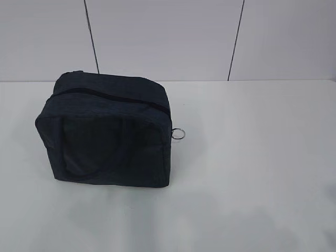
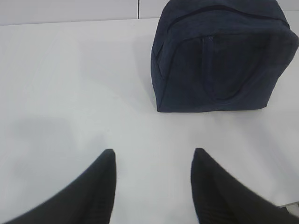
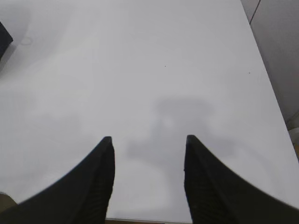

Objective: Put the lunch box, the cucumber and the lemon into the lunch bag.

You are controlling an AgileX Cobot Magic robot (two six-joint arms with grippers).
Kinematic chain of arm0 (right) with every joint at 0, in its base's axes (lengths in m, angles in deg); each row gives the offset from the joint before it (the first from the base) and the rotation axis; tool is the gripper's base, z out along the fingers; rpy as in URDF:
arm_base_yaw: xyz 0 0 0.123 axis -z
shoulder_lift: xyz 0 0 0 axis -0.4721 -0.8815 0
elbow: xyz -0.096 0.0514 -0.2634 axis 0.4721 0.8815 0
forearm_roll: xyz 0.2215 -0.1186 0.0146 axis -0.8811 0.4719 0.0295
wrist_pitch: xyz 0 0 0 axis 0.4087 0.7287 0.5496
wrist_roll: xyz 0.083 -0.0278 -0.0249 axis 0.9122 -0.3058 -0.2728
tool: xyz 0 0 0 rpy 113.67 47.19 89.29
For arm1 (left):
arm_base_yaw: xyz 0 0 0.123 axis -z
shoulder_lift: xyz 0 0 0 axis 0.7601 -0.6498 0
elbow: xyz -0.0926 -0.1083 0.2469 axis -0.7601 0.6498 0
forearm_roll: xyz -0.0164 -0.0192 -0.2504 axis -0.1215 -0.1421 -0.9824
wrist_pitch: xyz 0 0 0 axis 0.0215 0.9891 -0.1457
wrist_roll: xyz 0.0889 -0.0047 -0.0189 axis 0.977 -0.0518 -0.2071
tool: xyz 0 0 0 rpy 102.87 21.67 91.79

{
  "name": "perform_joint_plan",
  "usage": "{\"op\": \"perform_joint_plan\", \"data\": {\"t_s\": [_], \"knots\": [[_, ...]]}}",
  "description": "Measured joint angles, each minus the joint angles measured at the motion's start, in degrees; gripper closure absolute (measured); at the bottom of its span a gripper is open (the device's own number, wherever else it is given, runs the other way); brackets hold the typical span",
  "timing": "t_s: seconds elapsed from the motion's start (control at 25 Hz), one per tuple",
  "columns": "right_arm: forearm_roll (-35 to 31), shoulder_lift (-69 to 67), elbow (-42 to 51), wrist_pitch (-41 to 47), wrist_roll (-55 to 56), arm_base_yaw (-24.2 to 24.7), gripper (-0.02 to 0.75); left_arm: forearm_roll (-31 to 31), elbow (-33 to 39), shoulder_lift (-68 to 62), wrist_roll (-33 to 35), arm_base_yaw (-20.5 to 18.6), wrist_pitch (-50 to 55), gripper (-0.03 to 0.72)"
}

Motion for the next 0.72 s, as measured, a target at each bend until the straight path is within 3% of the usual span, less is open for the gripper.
{"op": "perform_joint_plan", "data": {"t_s": [0.72], "knots": [[-3.81,0.00,0.26,0.09,-5.89,0.00,0.360,3.20,1.23,0.00,0.50,0.00,1.72,0.387]]}}
